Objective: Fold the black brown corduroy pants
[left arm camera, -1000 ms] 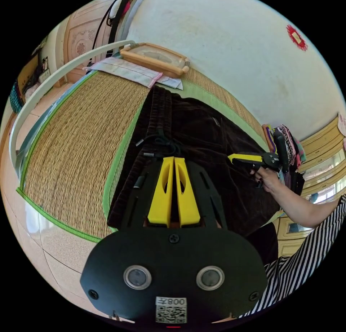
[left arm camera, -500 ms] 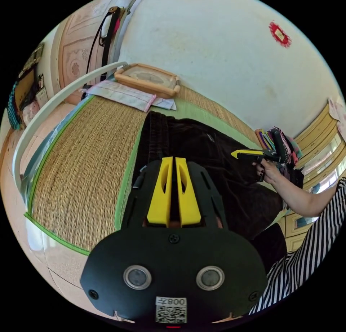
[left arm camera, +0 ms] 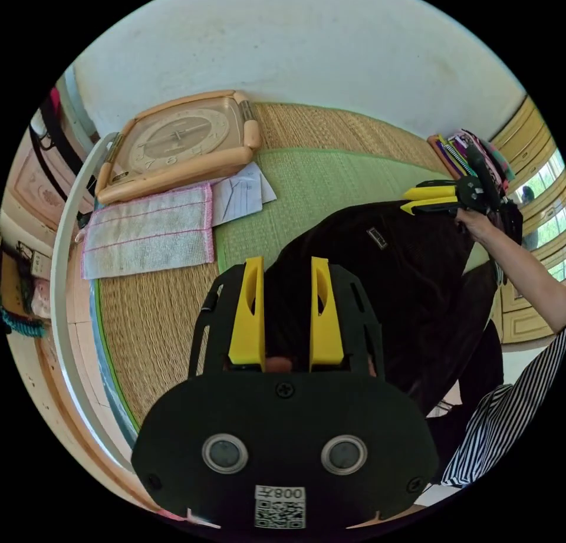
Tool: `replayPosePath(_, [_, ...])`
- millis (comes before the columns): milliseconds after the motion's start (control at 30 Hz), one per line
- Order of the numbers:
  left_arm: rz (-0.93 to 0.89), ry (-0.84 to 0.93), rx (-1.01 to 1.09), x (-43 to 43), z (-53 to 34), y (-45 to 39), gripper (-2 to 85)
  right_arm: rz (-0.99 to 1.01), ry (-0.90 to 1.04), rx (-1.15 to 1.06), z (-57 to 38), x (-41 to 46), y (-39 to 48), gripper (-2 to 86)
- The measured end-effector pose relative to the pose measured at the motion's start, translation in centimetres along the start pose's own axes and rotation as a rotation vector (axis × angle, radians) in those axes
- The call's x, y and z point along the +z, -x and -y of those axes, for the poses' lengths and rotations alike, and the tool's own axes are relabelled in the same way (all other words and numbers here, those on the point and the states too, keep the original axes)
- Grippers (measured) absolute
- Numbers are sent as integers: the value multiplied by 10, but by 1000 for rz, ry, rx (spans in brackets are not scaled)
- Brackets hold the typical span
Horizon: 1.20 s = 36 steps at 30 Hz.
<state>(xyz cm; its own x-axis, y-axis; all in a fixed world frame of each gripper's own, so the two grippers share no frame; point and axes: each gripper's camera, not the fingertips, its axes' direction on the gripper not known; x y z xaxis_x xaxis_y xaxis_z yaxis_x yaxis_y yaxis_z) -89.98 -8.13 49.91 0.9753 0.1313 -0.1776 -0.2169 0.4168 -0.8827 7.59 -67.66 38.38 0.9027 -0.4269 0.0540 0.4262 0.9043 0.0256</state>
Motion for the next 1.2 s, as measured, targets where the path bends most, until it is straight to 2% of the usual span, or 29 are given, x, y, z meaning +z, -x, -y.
replayPosePath(133, [109, 172, 53, 23, 35, -14, 116, 35, 30, -21, 8, 16, -1, 85])
replayPosePath(267, [100, 190, 78, 16, 55, -24, 95, 114, 10, -6, 6, 20, -10, 75])
replayPosePath(400, [67, 191, 54, 6, 68, -28, 50, 144, 17, -3, 5, 21, -10, 59])
replayPosePath(533, [114, 182, 38, -10, 81, -43, 30, 165, 41, 25, 4, 20, -10, 39])
replayPosePath(733, [136, 150, 59, -47, 89, -63, 23, 236, -12, 82, -17, -2, -17, 27])
replayPosePath(1200, [144, 86, 123, -137, 66, -128, 22, 211, -119, 58, -104, -84, 32, 21])
